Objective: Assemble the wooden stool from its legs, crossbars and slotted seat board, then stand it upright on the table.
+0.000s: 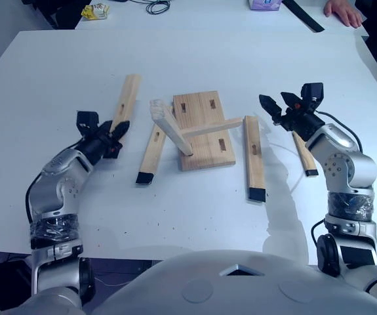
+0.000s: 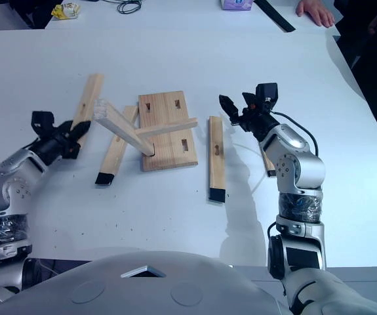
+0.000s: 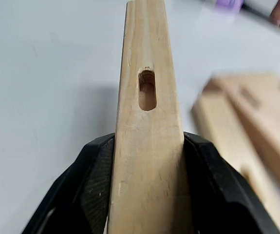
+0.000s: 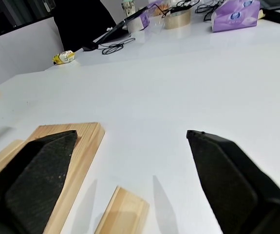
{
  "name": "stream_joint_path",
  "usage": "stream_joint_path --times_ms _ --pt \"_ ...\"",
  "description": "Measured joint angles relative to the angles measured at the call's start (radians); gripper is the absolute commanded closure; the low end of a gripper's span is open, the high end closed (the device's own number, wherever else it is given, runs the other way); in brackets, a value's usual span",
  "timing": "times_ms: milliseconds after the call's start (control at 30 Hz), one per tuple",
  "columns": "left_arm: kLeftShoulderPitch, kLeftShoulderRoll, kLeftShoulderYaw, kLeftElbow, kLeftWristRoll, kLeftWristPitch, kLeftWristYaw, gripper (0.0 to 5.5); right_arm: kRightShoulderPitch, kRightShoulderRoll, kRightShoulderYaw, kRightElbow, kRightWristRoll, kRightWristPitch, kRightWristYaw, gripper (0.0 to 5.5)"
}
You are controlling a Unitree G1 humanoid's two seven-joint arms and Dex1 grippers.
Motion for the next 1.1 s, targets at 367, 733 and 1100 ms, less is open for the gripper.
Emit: stream_joint_path --times_ms 367,733,1100 --pt "-0.125 -0.049 0.118 -0.176 -0.384 -0.011 -0.129 3.48 -0.130 0.034 -0.035 0.046 0.105 -0.015 0.083 1.34" --pt "-0.236 0.014 0.077 -0.208 -0.554 0.049 -0.234 3.48 -0.279 0.087 -0.053 -0.019 0.366 0.088 0.202 1.34" --pt "-0.283 0.069 -0.041 -0.216 -0.617 0.152 -0.371 3.48 -0.368 0.040 -0.022 -0.080 0.575 0.210 0.372 1.34"
